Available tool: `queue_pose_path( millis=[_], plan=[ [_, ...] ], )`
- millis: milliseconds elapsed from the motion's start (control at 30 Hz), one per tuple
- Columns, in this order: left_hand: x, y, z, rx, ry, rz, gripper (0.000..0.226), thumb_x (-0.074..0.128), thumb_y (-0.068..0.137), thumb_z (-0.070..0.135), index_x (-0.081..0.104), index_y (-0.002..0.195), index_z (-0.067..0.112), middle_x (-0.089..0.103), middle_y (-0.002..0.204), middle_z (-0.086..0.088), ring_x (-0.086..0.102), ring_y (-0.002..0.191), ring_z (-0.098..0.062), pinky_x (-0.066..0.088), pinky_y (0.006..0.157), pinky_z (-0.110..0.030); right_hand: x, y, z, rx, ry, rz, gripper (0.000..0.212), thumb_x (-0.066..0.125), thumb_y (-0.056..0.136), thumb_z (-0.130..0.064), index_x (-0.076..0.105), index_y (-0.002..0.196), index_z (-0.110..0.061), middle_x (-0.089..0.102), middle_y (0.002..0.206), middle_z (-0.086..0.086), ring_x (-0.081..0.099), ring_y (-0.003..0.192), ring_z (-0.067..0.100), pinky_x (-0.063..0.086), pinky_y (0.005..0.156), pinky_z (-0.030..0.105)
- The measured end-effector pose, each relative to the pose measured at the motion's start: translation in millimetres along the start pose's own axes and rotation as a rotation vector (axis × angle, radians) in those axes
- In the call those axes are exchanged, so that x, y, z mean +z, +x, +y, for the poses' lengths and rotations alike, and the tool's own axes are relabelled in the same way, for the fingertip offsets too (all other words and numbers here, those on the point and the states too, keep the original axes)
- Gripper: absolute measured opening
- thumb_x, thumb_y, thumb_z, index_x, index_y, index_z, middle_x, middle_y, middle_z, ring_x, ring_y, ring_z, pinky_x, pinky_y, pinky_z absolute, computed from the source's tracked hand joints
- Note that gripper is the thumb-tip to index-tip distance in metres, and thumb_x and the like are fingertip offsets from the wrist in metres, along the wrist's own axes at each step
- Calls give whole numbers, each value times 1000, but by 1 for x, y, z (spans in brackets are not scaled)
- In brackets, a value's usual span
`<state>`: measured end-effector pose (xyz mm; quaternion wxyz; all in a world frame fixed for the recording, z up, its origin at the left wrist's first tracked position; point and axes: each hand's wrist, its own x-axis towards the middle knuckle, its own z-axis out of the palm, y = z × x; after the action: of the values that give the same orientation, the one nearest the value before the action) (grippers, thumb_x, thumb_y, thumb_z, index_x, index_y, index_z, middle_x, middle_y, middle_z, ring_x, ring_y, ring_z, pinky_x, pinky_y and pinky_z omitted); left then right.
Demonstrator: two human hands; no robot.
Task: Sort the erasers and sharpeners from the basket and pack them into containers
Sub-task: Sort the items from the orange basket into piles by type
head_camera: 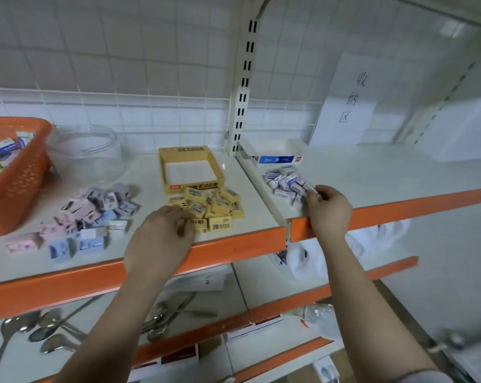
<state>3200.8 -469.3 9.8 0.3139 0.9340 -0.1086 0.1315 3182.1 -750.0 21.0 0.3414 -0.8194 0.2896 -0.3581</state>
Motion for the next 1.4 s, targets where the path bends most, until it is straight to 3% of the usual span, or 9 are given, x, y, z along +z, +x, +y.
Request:
queue_pose_path(
  millis=[133,300,500,633,800,1000,1100,1267,1400],
  plan=[
    [1,-3,1,-10,5,38,23,50,90,29,68,103,29,61,112,8,55,102,-15,46,76,-29,2,-2,0,-32,-11,28,19,56,86,-14,68,82,0,65,71,16,56,67,33,26,55,32],
    [2,-2,2,-17,-1,39,22,50,89,27,69,102,29,61,112,9,53,103,-14,44,73,-26,0,-6,-4,-48,0,34,24,55,87,-12,64,91,11,64,81,28,57,80,42,39,69,40],
    [-2,-3,-3,43,-29,35,23,51,91,24,69,105,24,63,112,6,53,105,-15,42,79,-26,9,-24,-31,-130,129,17,19,54,86,-1,68,96,5,68,84,21,62,79,36,41,66,28],
    [-11,-4,-12,148,-202,77,18,58,87,14,71,99,16,65,103,1,57,96,-16,44,82,-25,20,-37,-78,-195,202,-44,23,58,88,-10,70,107,-7,67,93,-3,58,81,7,38,70,2],
    [-56,5,-37,249,-299,192,15,59,85,12,72,92,13,64,92,3,52,79,-4,38,75,-6,48,-58,-155,-319,343,-169,18,63,86,-16,71,102,-14,64,74,-7,58,71,1,43,71,10],
    [-153,28,-100,370,-260,277,19,58,83,11,71,94,17,61,86,11,50,73,6,37,70,-1,107,-112,-248,-392,403,-296,11,65,86,-20,71,95,-20,64,71,-7,55,62,-1,40,61,5],
    [-199,42,-142,401,-177,295,22,54,80,17,72,92,17,58,83,13,48,74,2,35,69,-1,143,-140,-291,-414,416,-366,10,65,86,-19,71,94,-21,61,68,-11,51,55,-5,37,59,5],
    [-258,59,-211,301,-119,270,16,62,83,10,73,91,18,62,83,12,55,70,-2,40,66,-9,200,-169,-354,-544,225,-488,15,62,85,-13,72,95,-13,63,71,-4,55,61,2,39,60,11],
    [-282,64,-243,180,-108,252,16,61,83,10,73,92,18,63,83,11,57,69,1,47,69,-15,242,-174,-379,-758,-219,-688,20,64,84,-16,72,101,-12,69,96,4,61,87,15,47,79,23]
  ],
)
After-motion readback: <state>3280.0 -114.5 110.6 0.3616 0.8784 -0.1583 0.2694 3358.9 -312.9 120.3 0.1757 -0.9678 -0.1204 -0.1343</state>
